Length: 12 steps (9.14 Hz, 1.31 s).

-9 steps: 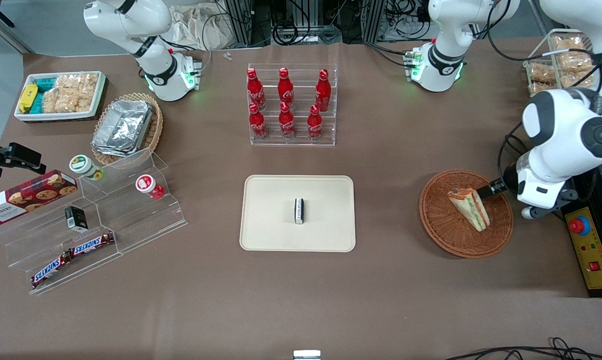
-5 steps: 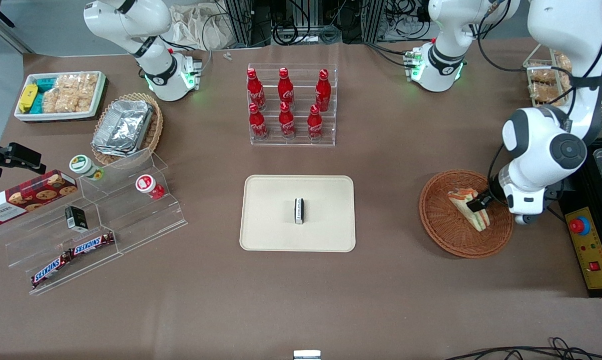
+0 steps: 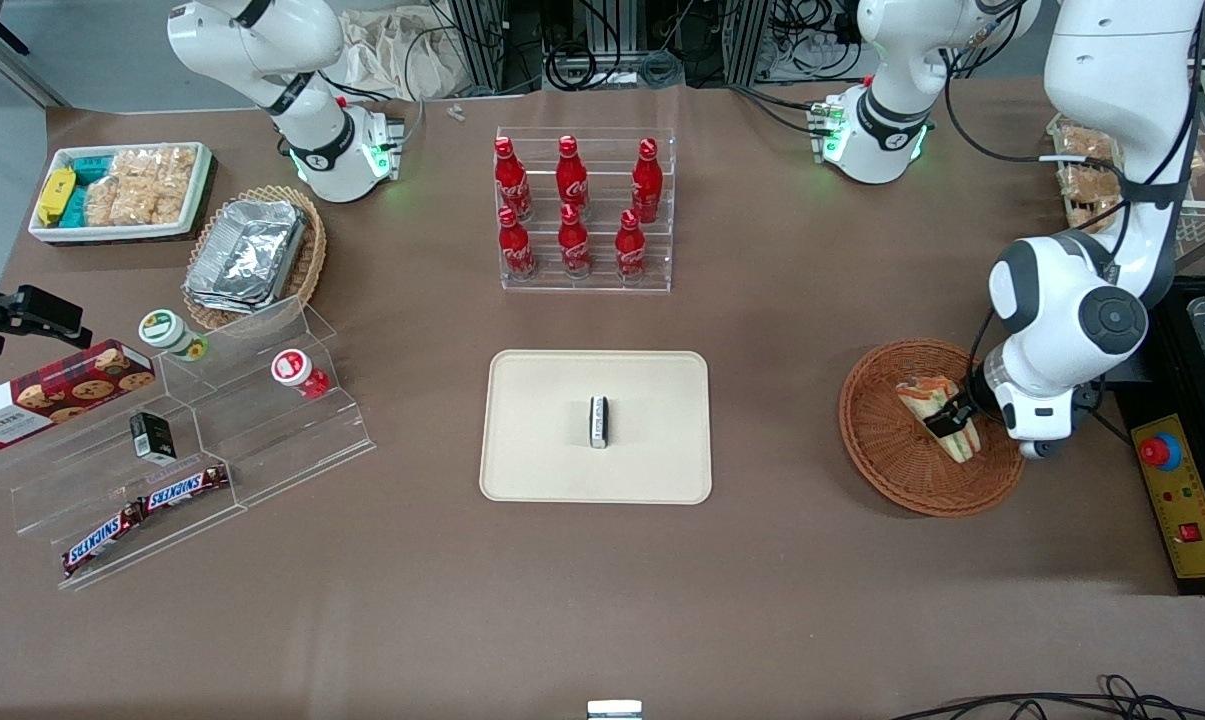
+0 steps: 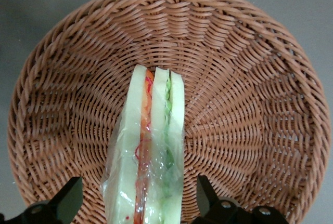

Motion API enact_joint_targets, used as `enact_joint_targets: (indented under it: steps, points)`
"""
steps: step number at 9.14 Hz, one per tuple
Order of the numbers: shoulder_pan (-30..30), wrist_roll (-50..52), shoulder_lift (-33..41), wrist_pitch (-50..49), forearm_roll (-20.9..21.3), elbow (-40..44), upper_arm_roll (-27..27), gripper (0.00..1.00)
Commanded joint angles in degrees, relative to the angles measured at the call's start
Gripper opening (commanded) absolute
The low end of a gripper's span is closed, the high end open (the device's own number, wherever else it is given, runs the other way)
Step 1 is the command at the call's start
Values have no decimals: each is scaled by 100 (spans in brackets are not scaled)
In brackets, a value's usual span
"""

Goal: Place sandwich from basket to tray
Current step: 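Lower the left gripper over the wrapped sandwich and close on it, then lift the sandwich up out of the basket with the left gripper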

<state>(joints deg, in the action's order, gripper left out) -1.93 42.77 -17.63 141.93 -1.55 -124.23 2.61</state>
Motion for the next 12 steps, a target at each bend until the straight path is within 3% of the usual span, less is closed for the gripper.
enact_joint_targets:
  steps: [1,3,5,6,8,10,12]
  points:
    - [-10,178,49,186,-29,-163,-33,80]
    - [-53,188,49,159,-29,-172,-33,54]
    - [-54,197,241,-207,-29,-145,-42,7]
    - [-88,196,460,-610,-20,-76,-50,0]
    - [-133,188,908,-2091,-20,554,-68,0]
    - [-133,144,945,-4058,-20,1939,-260,0]
    - [-133,65,901,-5215,6,2953,-803,0]
